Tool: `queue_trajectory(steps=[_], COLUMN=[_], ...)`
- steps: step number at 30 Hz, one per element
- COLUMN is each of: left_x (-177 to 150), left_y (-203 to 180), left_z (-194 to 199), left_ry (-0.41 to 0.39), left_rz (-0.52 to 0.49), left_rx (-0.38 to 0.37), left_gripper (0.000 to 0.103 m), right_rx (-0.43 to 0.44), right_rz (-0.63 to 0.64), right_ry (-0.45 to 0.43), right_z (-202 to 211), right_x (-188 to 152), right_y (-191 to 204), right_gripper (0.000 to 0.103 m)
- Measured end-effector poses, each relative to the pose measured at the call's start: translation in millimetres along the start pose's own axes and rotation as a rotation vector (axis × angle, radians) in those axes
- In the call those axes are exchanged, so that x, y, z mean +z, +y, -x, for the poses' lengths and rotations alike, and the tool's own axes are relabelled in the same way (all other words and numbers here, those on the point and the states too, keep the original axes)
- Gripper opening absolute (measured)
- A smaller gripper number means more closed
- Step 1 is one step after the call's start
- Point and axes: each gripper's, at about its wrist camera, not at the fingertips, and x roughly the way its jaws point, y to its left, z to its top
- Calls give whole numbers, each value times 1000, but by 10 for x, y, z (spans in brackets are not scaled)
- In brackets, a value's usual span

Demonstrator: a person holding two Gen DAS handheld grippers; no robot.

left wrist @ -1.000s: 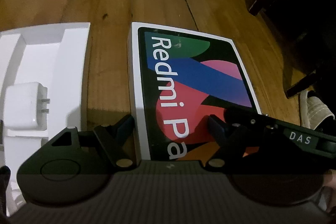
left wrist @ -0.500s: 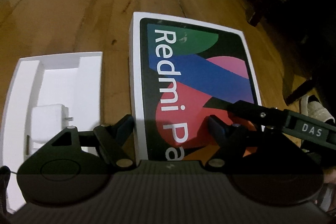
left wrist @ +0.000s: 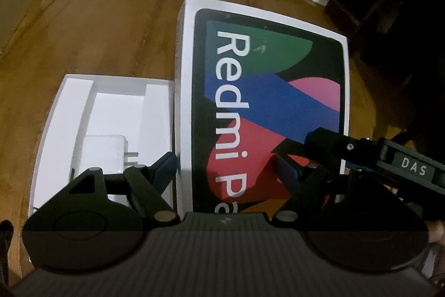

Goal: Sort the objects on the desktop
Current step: 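Lift the Redmi Pad SE box with both grippers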

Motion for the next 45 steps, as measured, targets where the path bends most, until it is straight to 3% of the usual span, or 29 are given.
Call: queue_trajectory(steps=[8, 16, 23, 29, 36, 45], left_x=[76, 117, 153, 182, 178, 160], left_y=[83, 211, 110, 31, -30, 258], left_z=[216, 349, 420, 510, 511, 456], left_ry=[-55, -92, -108, -148, -139, -141], left_rz=[42, 130, 108, 95, 61, 108], left_rx=[-41, -125, -130, -191, -152, -100], left_gripper=[76, 78, 78, 80, 80, 82], right_rx=[-5, 7, 7, 14, 35, 95], right_rz=[13, -26, -37, -131, -189, -206], right_ry=[-27, -39, -48, -26, 3, 51], right_z=[181, 302, 391, 460, 382, 175], right_x=[139, 219, 232, 231, 161, 73], right_y=[288, 322, 328, 148, 8, 60], right_gripper=[81, 80, 80, 80, 80, 80])
